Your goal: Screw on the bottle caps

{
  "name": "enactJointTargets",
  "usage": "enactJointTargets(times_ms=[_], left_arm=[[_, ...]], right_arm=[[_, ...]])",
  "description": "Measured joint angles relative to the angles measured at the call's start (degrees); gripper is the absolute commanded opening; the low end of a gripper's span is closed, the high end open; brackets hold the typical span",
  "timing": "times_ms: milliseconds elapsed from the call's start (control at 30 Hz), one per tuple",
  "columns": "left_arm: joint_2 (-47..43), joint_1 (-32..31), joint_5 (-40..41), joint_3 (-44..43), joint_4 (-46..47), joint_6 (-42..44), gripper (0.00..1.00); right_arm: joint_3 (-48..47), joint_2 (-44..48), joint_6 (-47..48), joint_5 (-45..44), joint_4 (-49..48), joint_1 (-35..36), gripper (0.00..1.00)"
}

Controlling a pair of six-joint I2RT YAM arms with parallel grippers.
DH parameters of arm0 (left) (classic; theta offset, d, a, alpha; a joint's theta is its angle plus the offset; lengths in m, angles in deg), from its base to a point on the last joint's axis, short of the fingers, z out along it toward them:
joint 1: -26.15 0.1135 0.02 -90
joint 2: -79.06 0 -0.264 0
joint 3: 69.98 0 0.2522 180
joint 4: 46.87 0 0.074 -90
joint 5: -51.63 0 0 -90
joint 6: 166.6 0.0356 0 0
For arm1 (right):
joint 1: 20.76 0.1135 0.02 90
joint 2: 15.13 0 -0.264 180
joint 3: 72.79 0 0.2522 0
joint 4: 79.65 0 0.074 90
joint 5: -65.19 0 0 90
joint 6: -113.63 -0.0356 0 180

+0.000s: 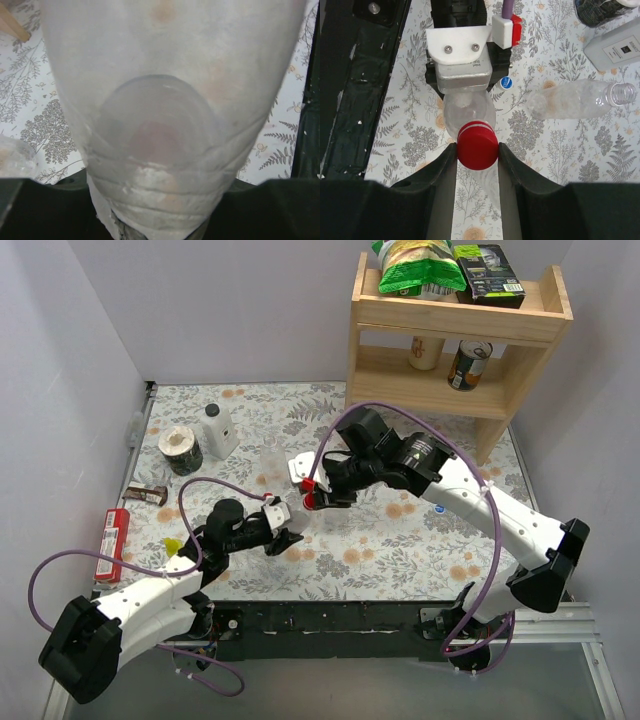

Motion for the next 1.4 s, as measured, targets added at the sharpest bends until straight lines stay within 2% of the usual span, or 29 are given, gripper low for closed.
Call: enactJointTargets(times_ms=[367,567,733,933,1067,1400], left_arm=[[0.0,0.0,8.0,0.8,3.1,-2.7,0.0],[0.4,0.0,12.1,1.4,3.7,-1.9,0.0],[0.4,-0.2,12.8,1.4,2.7,-3.7,0.0],[0.4,-0.7,12.9,1.4,2.3,-7.3,0.0],[0.8,-0.8,12.8,1.3,2.1,-8.2,0.0],[4.4,-1.0,17.2,-2.5,-0.4,-15.8,0.0]], right_arm=[[-8.6,-8.2,-20.9,-0.1,1.0,-3.3,0.28],[-11.1,-11.6,-29.7,0.6,2.5,-4.7,0.21],[-11.5,-12.3,-32.8,-0.8,2.6,-4.9,0.15],[-11.5,-12.4,-36.0,-4.0,1.6,-4.2,0.14],[-11.5,-12.4,-37.2,-5.8,1.5,-3.9,0.01],[-18.1,-16.9,-39.9,-18.9,1.9,-1.9,0.01]])
